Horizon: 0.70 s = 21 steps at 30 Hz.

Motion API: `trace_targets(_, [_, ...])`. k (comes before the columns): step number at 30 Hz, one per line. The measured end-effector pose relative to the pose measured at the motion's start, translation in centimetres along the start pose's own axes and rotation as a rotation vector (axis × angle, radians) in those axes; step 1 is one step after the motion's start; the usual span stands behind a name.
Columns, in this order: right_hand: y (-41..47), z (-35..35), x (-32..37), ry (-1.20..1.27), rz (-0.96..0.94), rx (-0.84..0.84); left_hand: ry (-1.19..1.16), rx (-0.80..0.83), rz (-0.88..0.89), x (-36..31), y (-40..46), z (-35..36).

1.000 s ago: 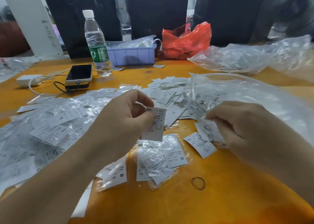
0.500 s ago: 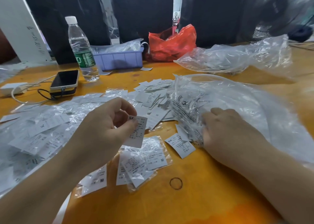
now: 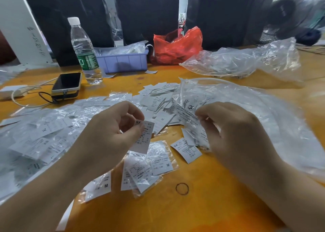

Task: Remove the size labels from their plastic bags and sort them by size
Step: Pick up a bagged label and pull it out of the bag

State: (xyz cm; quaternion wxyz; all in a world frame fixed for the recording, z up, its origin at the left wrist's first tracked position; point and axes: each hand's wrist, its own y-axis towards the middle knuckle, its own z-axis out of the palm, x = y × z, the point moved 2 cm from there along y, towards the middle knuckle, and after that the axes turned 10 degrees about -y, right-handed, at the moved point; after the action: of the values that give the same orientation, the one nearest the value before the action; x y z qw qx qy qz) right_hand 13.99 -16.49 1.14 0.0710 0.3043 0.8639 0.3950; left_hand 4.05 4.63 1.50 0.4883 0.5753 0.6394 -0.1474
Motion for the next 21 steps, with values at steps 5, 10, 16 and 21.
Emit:
trace_targets(5, [1.0,-0.7,0.7,0.442,0.155,-0.046,-0.013,-0.010,0.003,-0.2,0.0,-0.3])
trace_targets(10, [4.3,0.2,3.3,0.801,0.180,0.043,-0.035,0.000,0.007,-0.5,0.0,-0.8])
trace_targets(16, [8.1,3.5,5.9,0.970,0.139,0.100,-0.070,-0.055,-0.038,-0.4,0.5,-1.8])
trace_targets(21, [6.9,5.7,5.5,1.051,0.204,0.096,-0.306,-0.059,-0.306,0.9,1.8,-1.8])
